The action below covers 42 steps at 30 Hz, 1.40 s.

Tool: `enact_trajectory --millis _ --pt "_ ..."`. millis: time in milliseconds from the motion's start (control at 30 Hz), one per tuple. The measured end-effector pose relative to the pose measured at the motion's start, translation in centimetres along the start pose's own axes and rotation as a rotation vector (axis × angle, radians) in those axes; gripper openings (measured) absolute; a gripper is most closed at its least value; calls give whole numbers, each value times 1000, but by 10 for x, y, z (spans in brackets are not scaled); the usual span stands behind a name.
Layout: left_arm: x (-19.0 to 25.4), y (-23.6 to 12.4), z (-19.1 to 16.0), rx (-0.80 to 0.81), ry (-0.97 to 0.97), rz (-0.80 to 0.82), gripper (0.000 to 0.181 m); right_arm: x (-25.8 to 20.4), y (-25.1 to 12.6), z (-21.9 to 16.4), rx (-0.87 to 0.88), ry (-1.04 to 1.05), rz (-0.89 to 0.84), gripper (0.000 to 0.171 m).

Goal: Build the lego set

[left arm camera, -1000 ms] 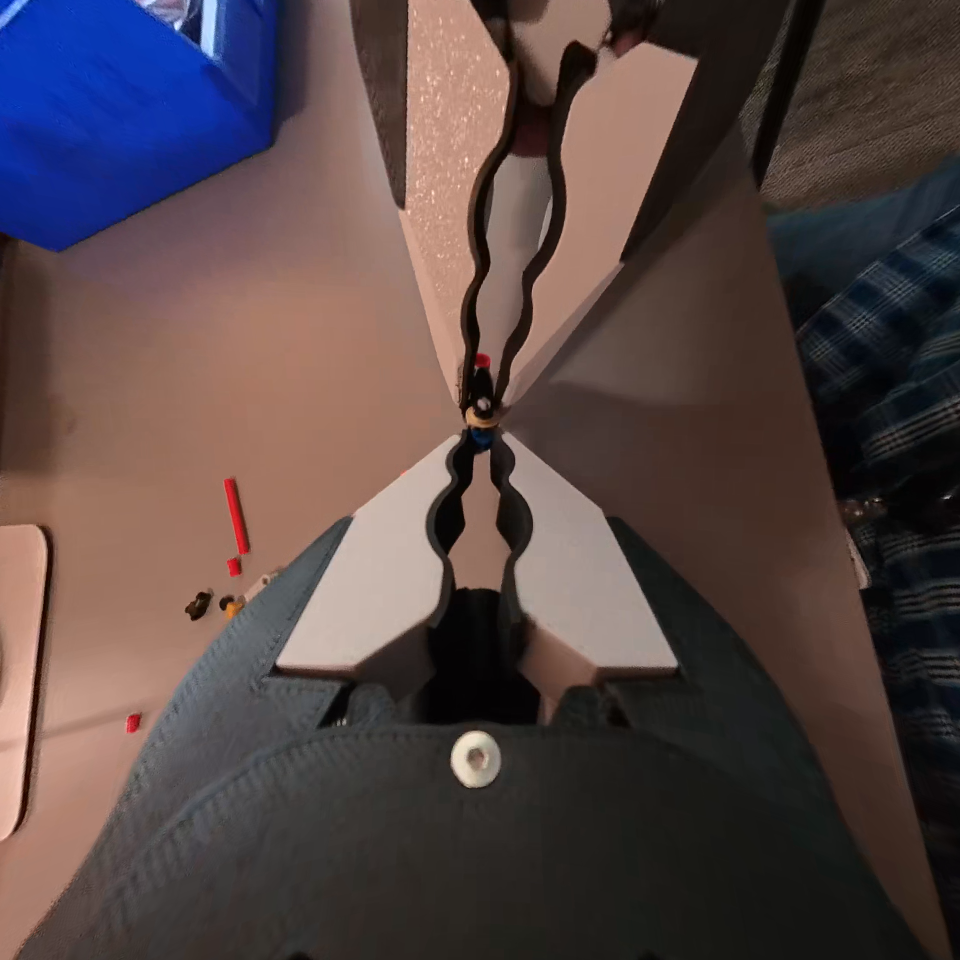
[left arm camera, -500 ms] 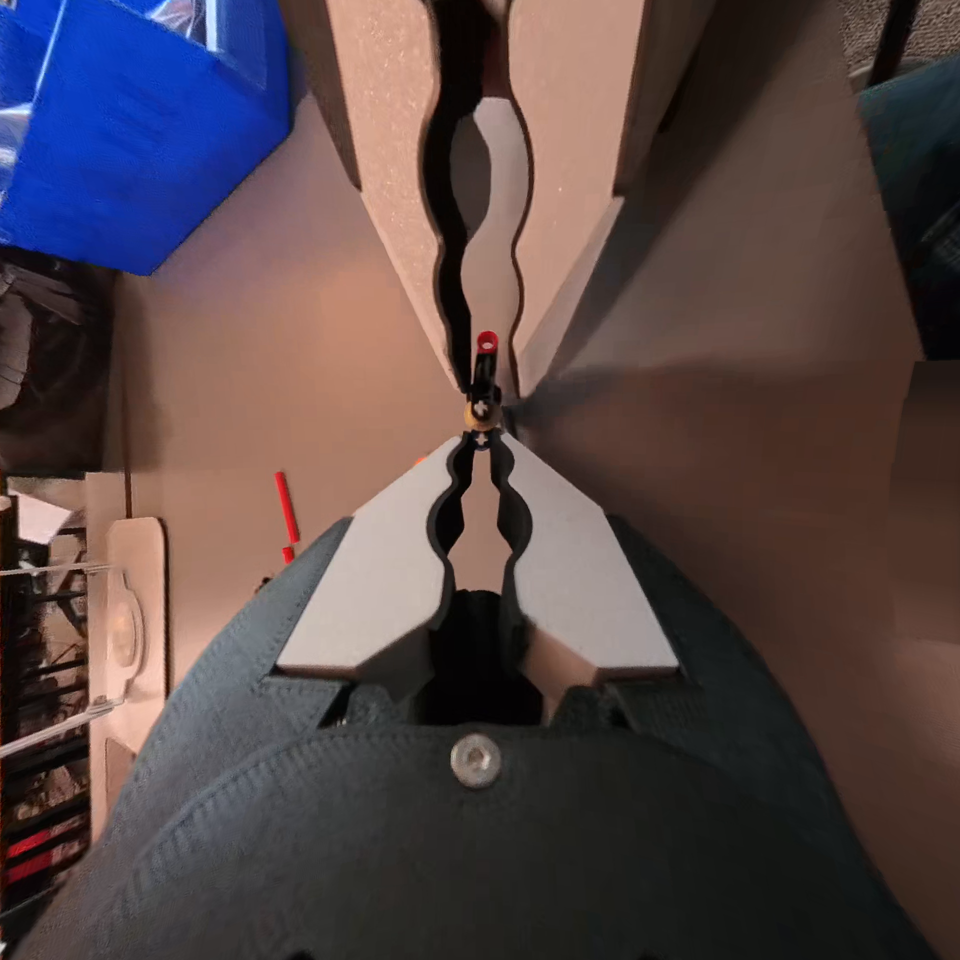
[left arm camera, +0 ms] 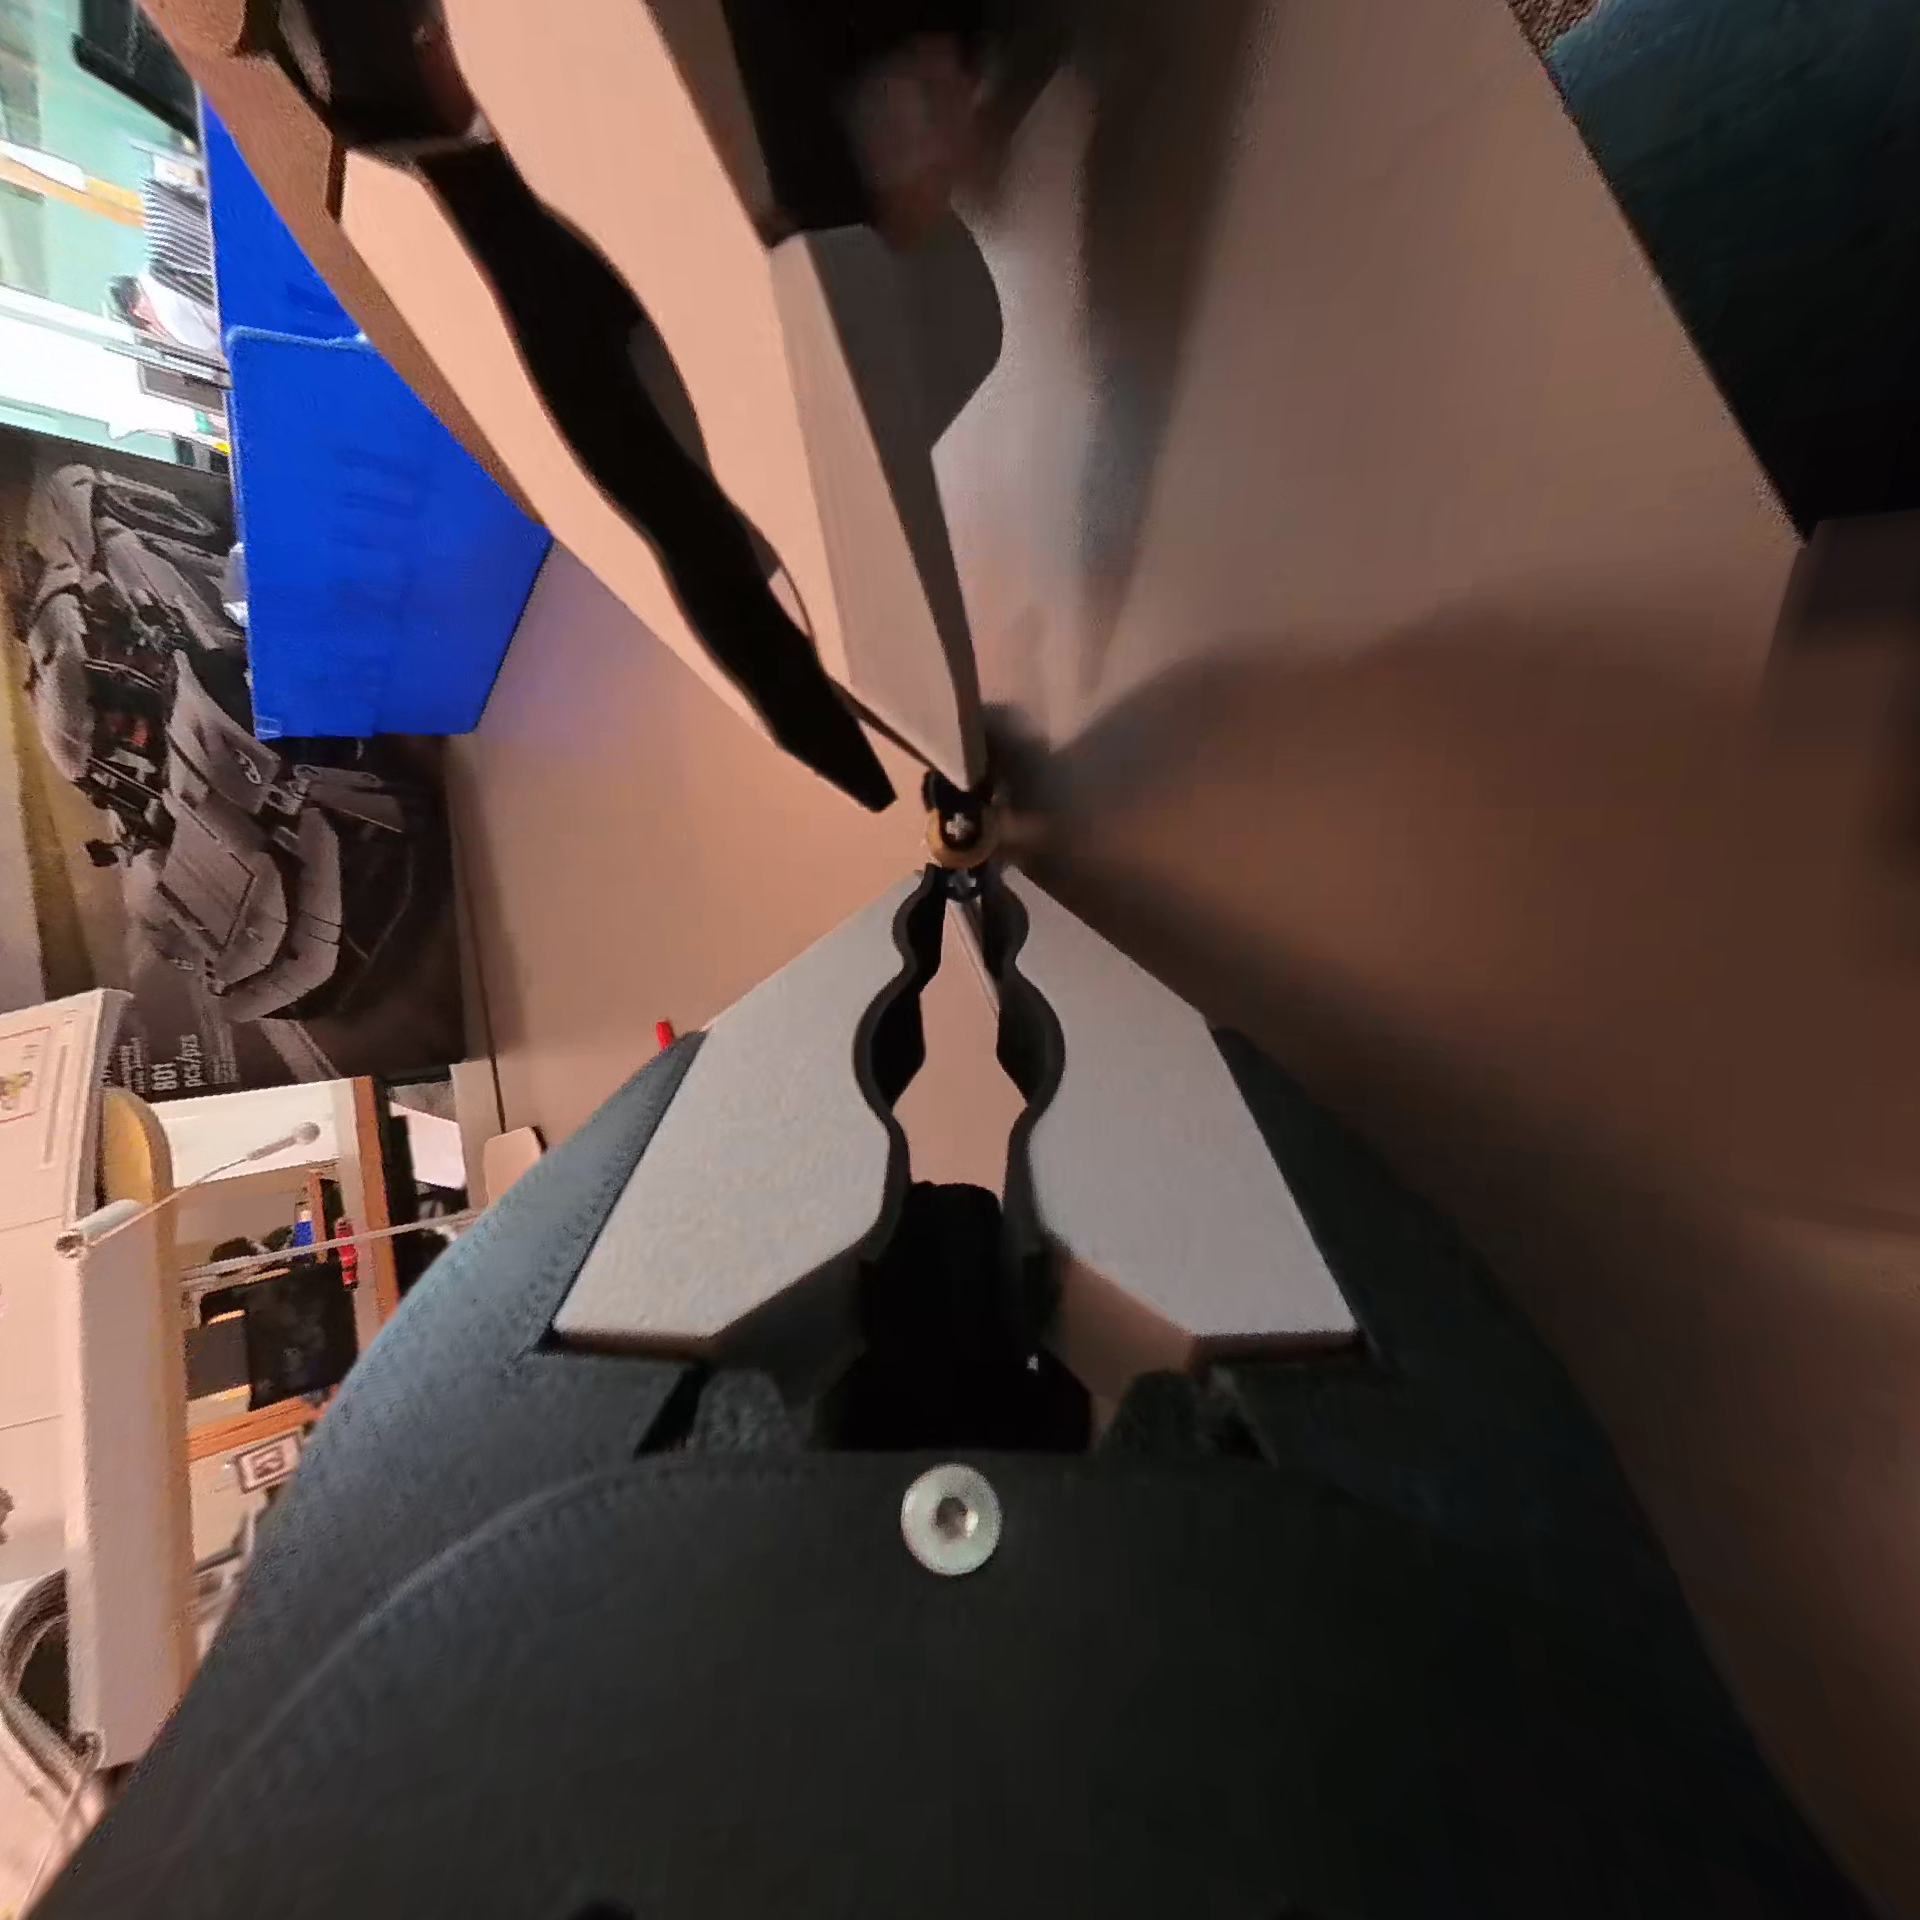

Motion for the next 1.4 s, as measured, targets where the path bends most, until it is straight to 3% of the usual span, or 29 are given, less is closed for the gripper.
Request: enact_trajectory --millis 233,700,1000,1400 --pt "0 1 -2 -10 55 22 6 4 8 -4 -48 32 -35 7" --pt "4 1 1 -33 95 50 6 2 12 -6 -77 169 -83 17" --pt "5 1 2 -34 110 58 6 4 8 -6 -53 249 -33 12" --pt "5 2 2 -49 99 64 6 1 11 -7 -82 180 -76 10"
Point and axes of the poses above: each gripper's, where its closed fingertips meet, y out along the fingers, z out of its top, x = y × z across the jaws, the point moved 5 cm from there along -y, back along the fingers, and after that the axes turned 8 degrees about x, right-handed, at the moved point
